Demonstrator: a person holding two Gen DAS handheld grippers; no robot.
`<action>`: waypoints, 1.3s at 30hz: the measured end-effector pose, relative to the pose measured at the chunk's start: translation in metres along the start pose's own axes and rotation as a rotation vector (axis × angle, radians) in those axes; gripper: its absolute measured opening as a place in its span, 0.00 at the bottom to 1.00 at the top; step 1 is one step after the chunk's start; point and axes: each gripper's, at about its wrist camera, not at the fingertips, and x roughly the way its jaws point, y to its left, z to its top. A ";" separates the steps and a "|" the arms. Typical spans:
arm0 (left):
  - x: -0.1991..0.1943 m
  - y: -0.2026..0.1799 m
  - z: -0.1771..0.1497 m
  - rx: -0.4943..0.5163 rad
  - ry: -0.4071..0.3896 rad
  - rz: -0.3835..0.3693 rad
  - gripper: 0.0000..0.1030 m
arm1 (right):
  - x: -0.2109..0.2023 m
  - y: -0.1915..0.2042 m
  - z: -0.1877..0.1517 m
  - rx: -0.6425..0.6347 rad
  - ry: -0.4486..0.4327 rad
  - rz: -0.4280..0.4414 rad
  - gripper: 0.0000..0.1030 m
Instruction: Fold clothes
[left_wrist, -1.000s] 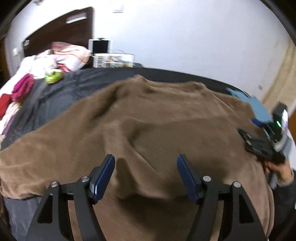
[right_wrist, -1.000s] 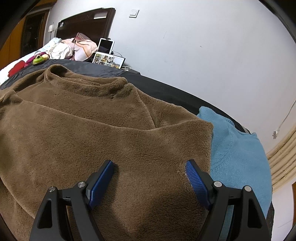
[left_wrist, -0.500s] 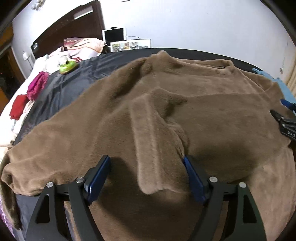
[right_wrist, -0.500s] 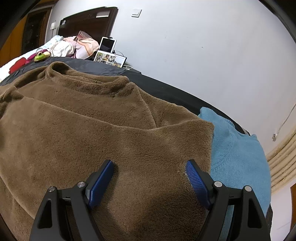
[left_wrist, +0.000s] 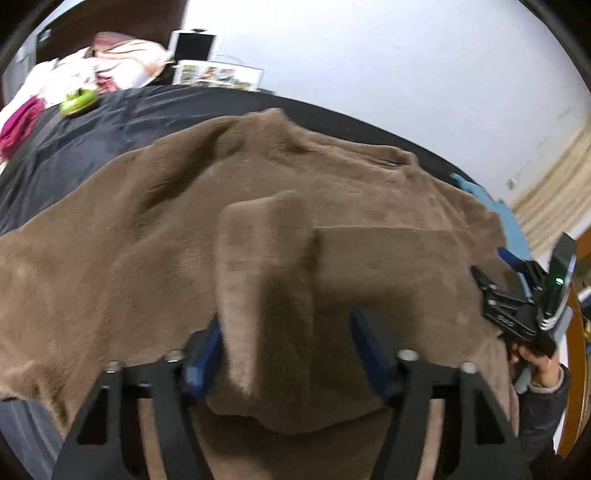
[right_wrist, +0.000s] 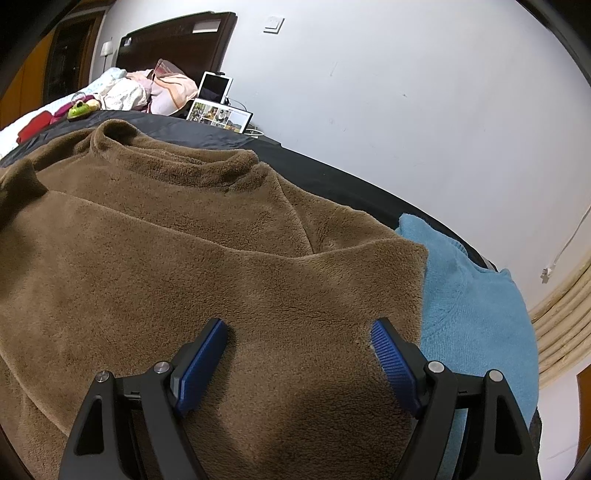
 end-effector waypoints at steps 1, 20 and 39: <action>-0.002 -0.005 0.000 0.017 -0.011 0.001 0.48 | 0.000 0.000 0.000 0.000 0.000 0.000 0.81; -0.001 0.001 -0.009 0.145 -0.093 0.456 0.38 | 0.000 0.000 0.000 -0.004 0.000 -0.002 0.81; -0.036 -0.002 0.003 0.044 -0.202 0.360 0.70 | -0.013 -0.032 0.002 0.157 -0.080 0.101 0.81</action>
